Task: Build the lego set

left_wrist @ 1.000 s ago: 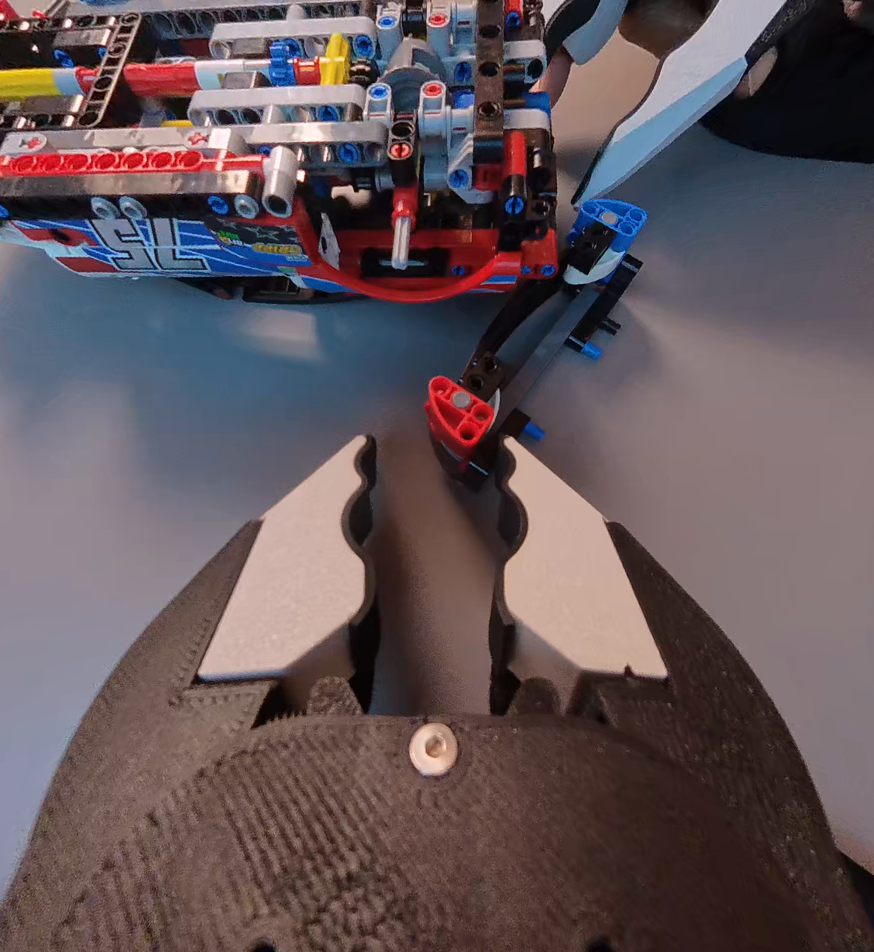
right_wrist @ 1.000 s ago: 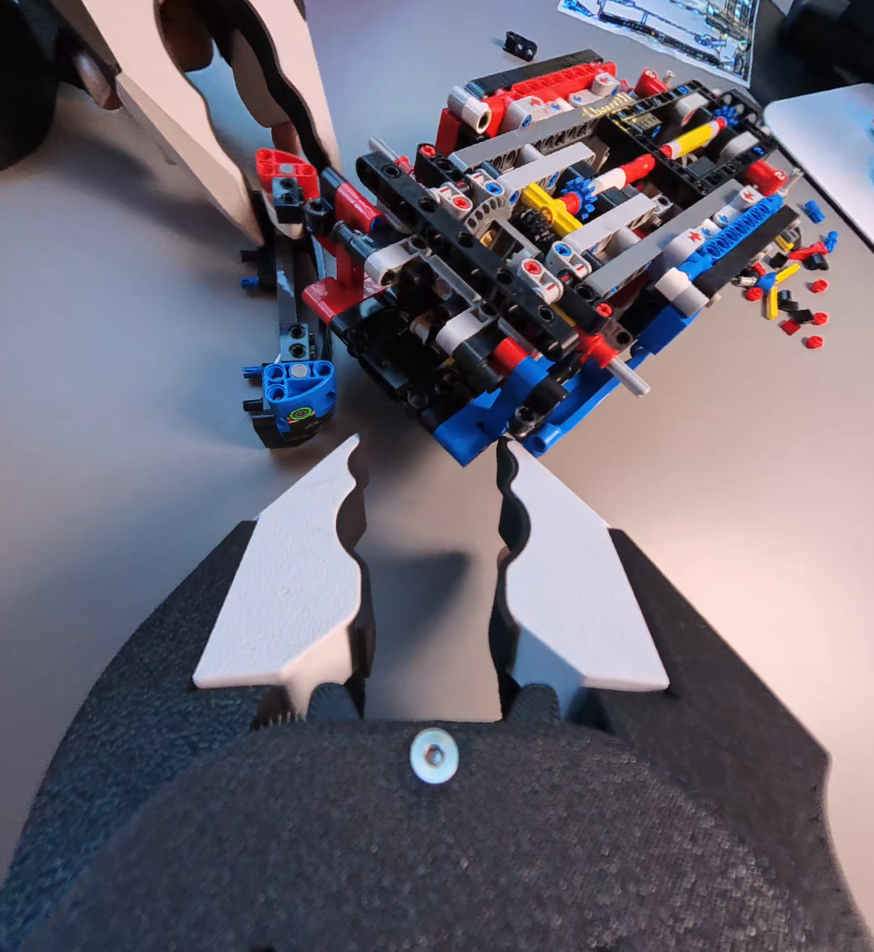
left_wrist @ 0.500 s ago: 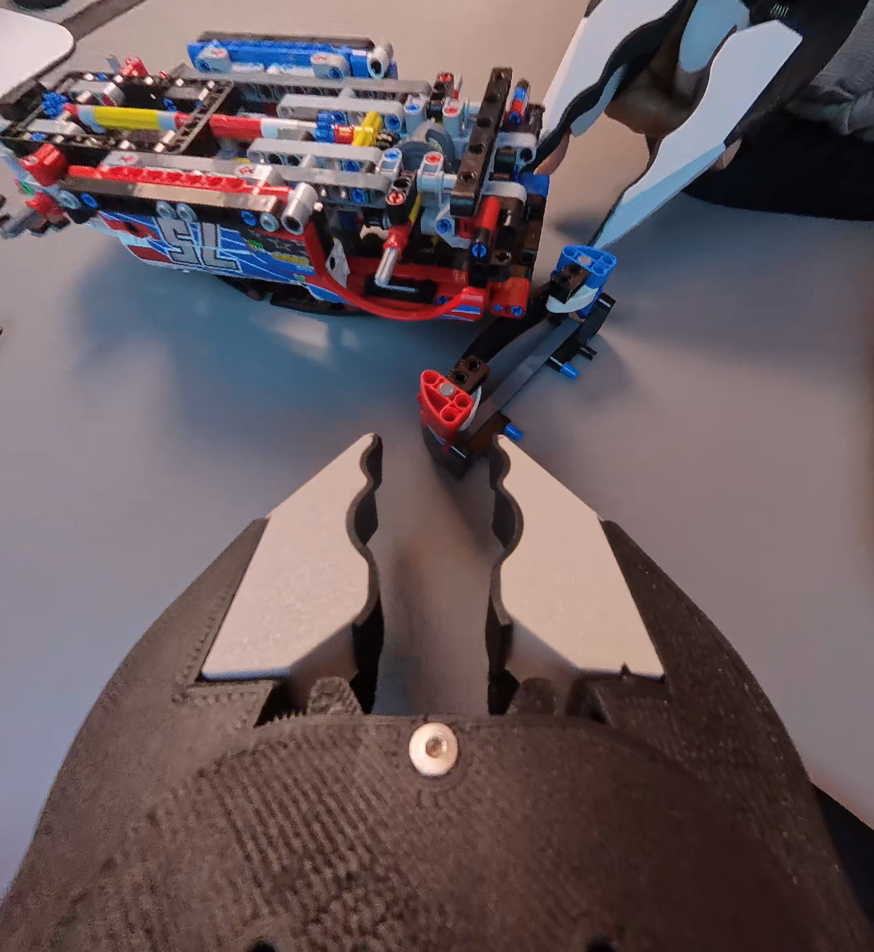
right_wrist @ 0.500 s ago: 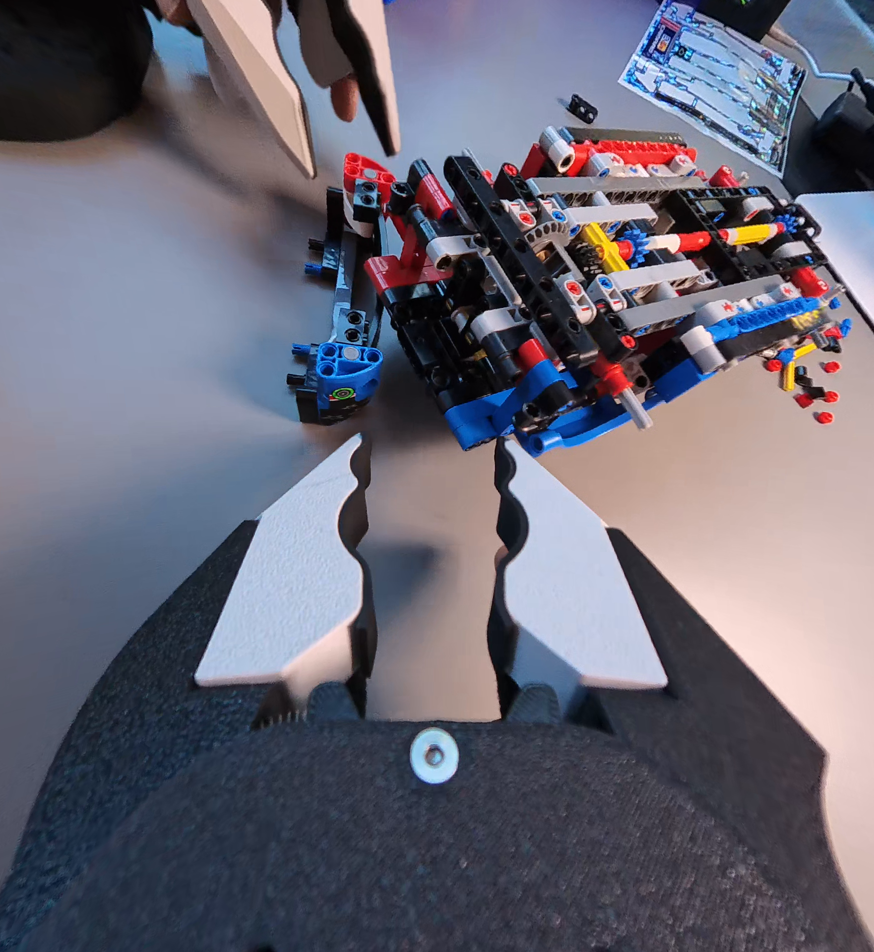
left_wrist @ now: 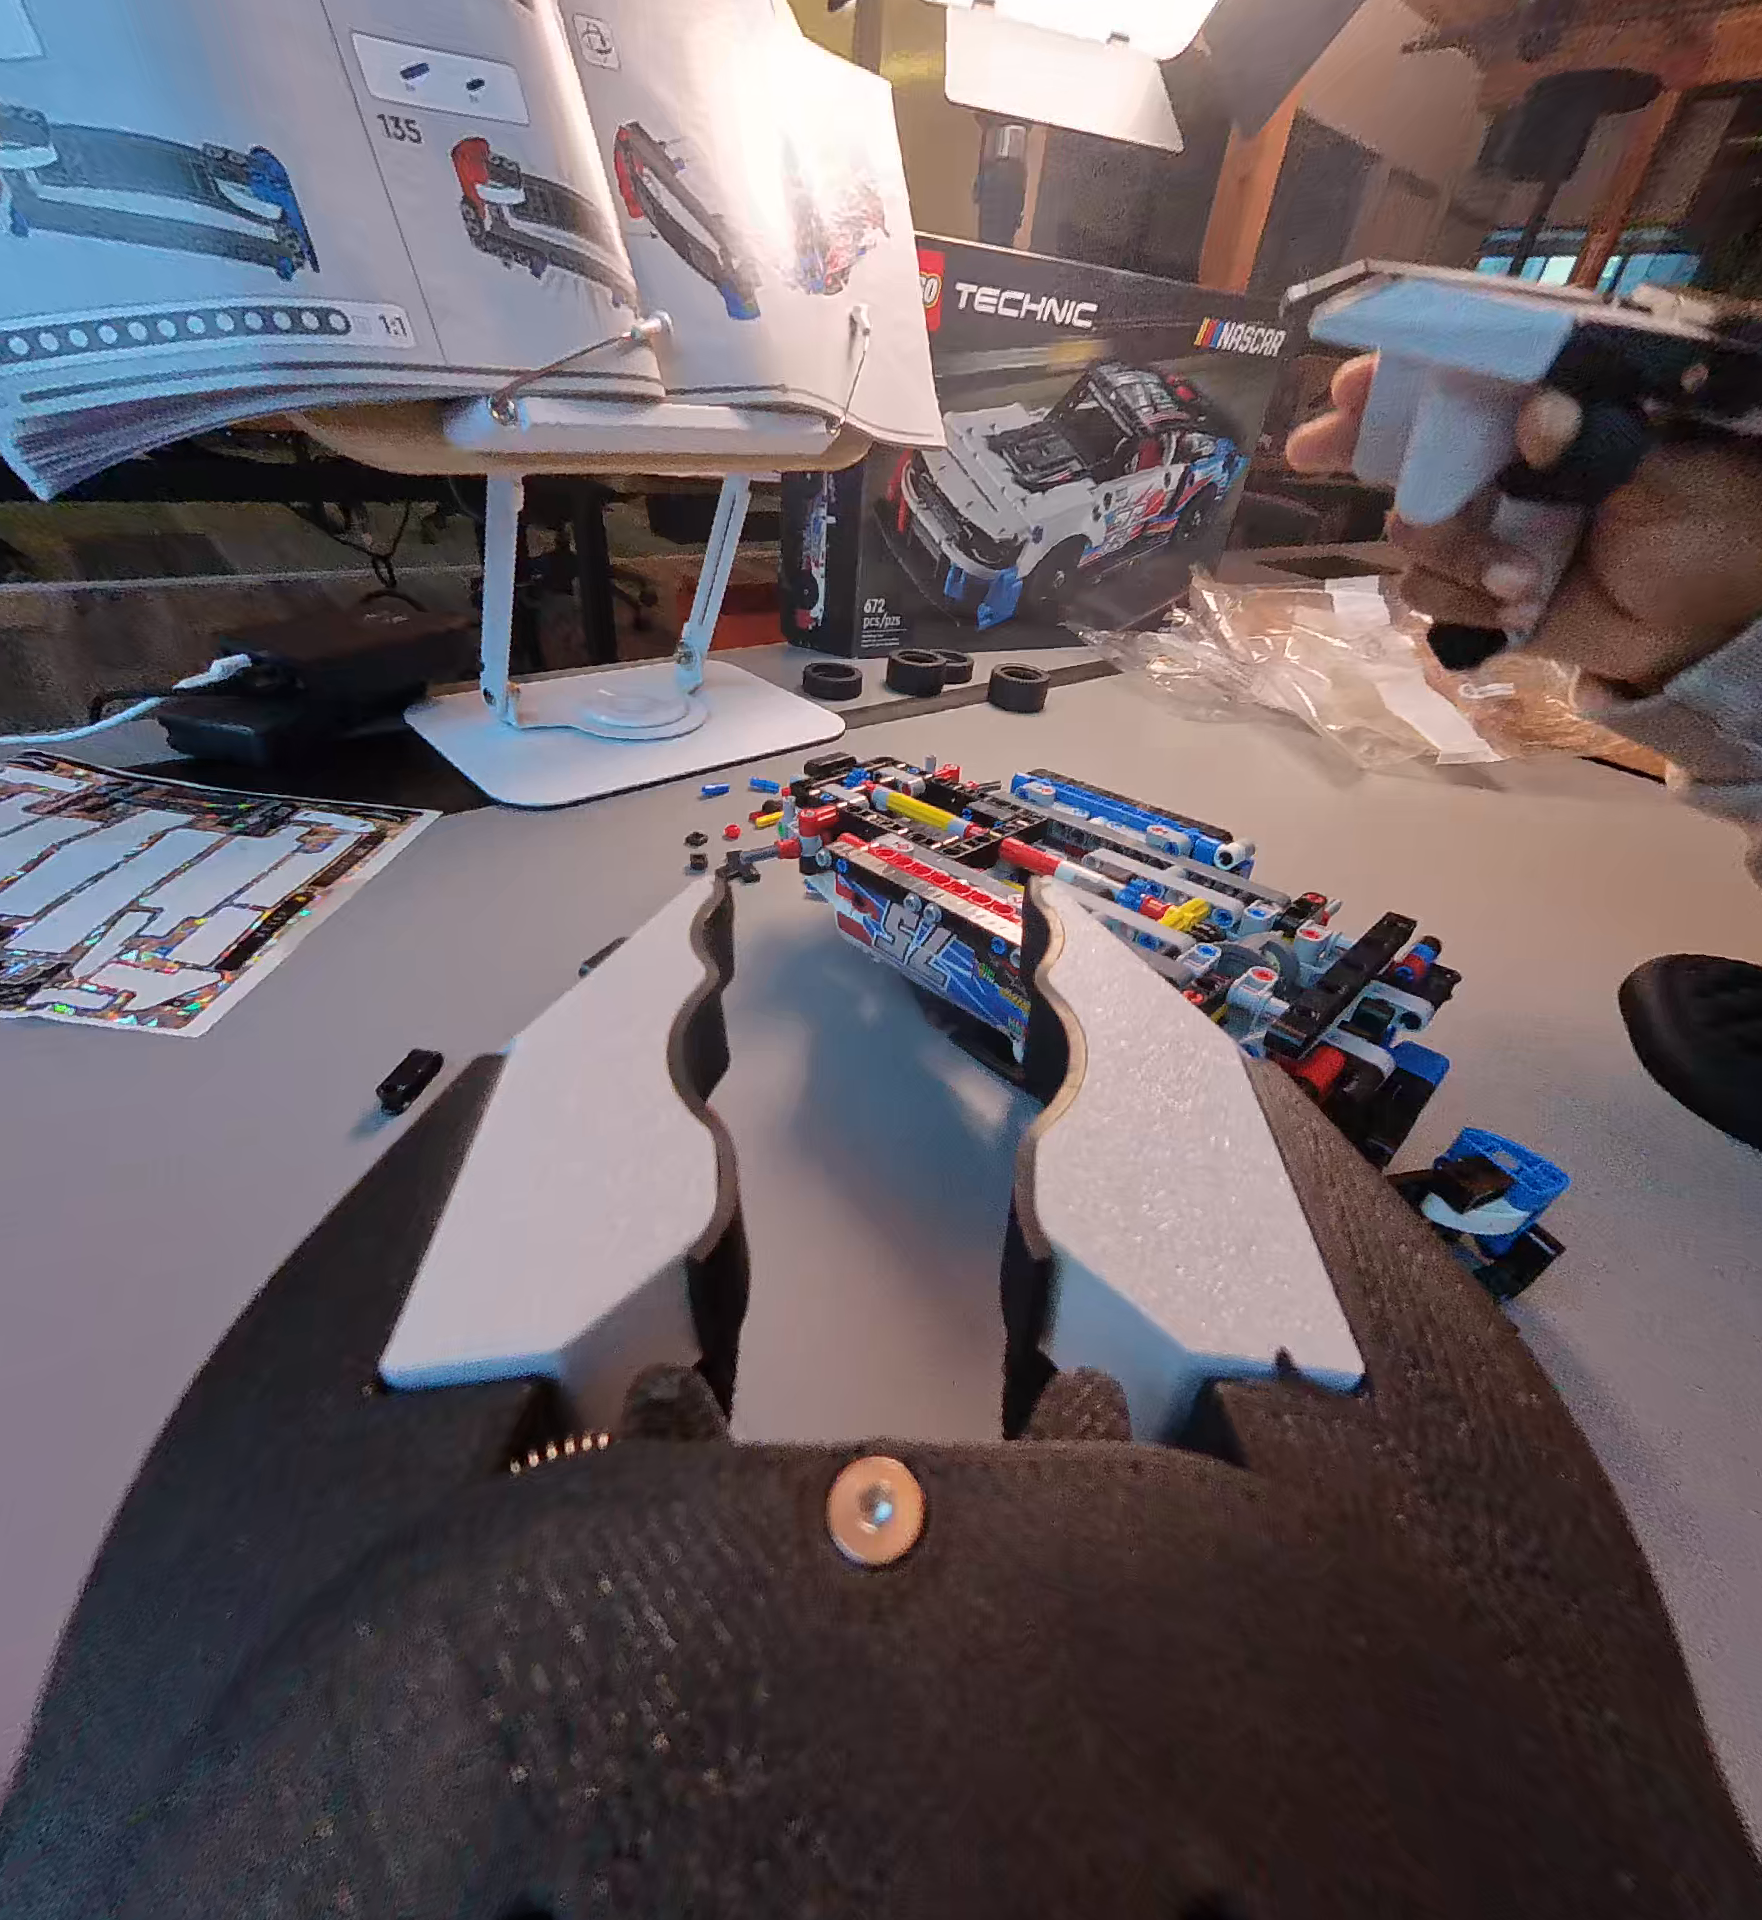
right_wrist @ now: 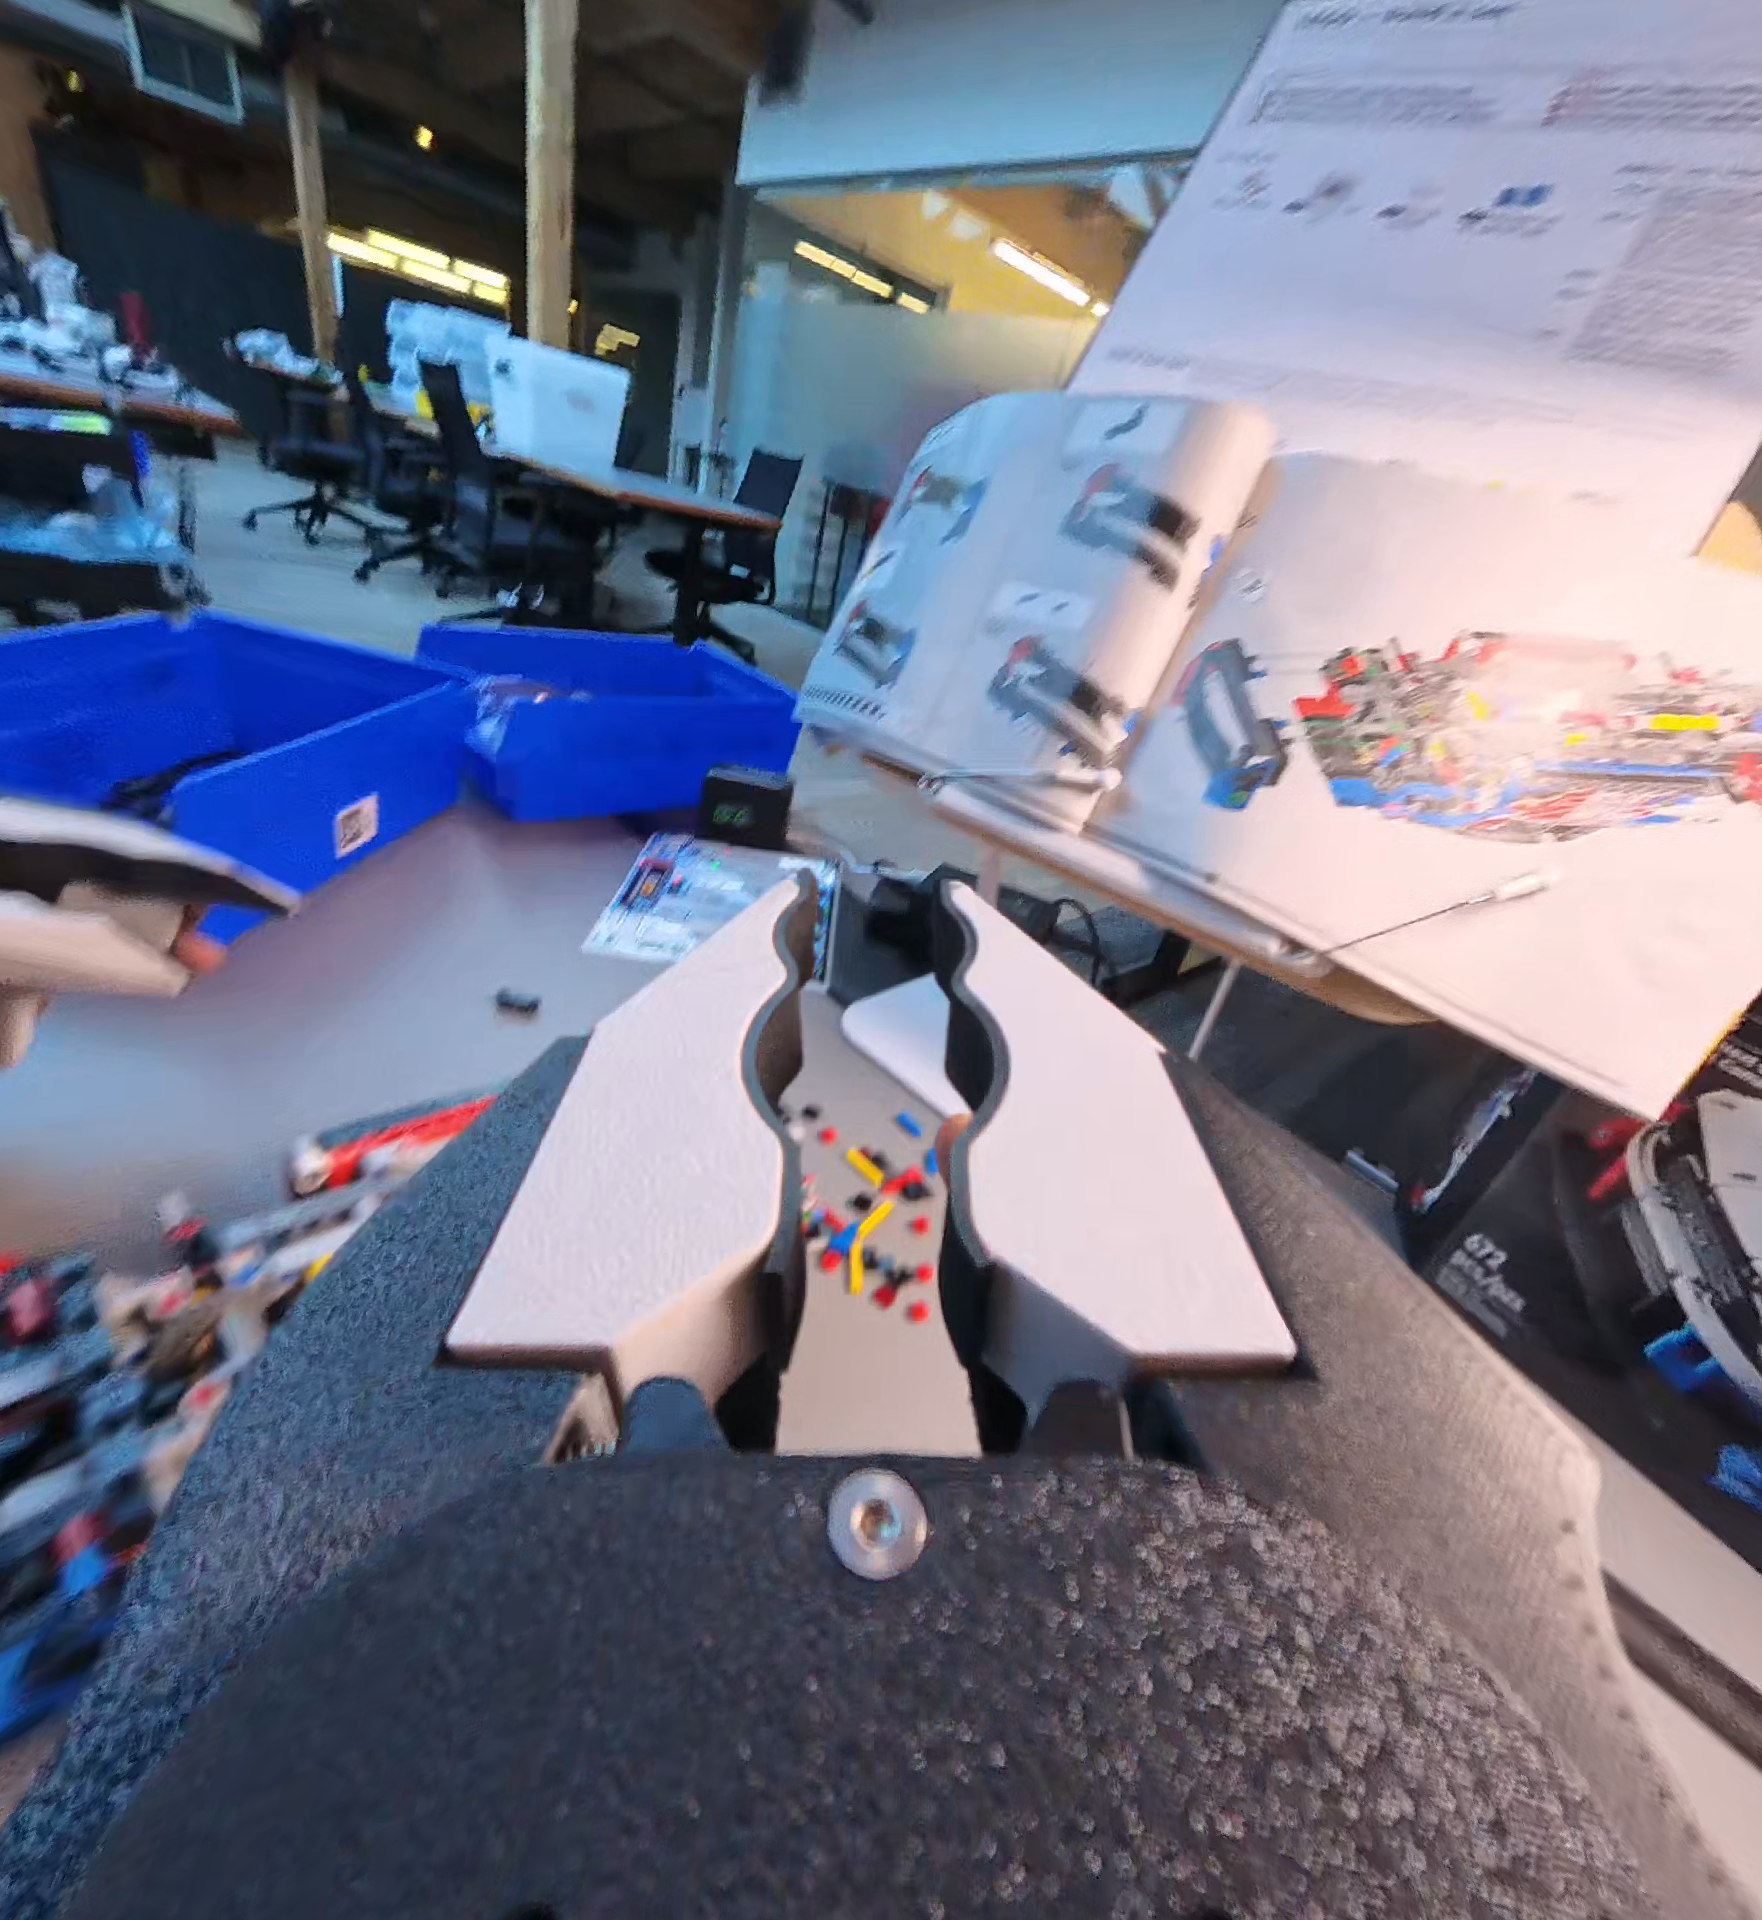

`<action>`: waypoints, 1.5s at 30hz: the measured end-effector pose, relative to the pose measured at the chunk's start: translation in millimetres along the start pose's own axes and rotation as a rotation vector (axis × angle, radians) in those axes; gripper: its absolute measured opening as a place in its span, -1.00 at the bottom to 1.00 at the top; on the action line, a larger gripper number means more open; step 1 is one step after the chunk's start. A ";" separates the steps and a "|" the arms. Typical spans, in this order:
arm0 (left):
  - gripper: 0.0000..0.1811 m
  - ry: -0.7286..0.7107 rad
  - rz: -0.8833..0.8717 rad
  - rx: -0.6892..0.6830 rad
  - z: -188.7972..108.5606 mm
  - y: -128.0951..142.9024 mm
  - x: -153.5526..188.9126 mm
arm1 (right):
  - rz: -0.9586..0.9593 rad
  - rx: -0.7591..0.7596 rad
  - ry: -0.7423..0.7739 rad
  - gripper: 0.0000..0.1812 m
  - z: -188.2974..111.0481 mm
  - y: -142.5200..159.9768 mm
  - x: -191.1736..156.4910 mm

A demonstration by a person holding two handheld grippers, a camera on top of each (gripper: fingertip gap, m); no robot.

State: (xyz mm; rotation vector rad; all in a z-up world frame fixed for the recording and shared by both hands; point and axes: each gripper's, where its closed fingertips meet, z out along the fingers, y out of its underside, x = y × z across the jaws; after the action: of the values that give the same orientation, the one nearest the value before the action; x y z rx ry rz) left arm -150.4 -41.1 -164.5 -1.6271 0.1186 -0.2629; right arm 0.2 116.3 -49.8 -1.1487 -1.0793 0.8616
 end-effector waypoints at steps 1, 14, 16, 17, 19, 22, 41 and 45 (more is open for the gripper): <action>-0.42 -0.010 0.003 -0.009 0.6 4.5 -1.0 | 0.018 0.033 0.030 -0.83 13.0 -6.8 19.7; -0.55 -0.118 0.142 -0.095 10.4 29.4 -15.1 | 0.056 0.013 0.317 -1.00 157.1 29.0 194.3; -0.57 -0.125 0.135 -0.086 9.9 27.8 -17.4 | 0.058 0.003 0.313 -1.00 163.0 33.4 199.6; -0.57 -0.126 0.129 -0.082 9.5 27.3 -18.2 | 0.056 0.001 0.312 -1.00 164.3 34.6 201.5; -0.58 -0.125 0.115 -0.080 9.4 27.1 -19.6 | 0.049 -0.011 0.309 -1.00 165.9 38.2 204.2; -0.58 -0.126 0.096 -0.081 10.3 27.1 -22.0 | 0.033 -0.031 0.310 -1.00 167.5 42.7 208.4; -0.58 -0.119 0.098 -0.084 11.2 27.4 -21.7 | -0.001 -0.085 0.271 -1.00 179.0 38.1 210.4; -0.58 -0.116 0.095 -0.087 11.5 27.8 -21.6 | -0.011 -0.072 0.262 -1.00 180.1 31.2 208.6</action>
State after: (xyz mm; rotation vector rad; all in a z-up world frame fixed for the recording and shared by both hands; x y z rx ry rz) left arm -166.3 -27.0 -194.9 -1.7135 0.1201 -0.0914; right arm -115.1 367.5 -26.0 -1.2751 -0.9048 0.6465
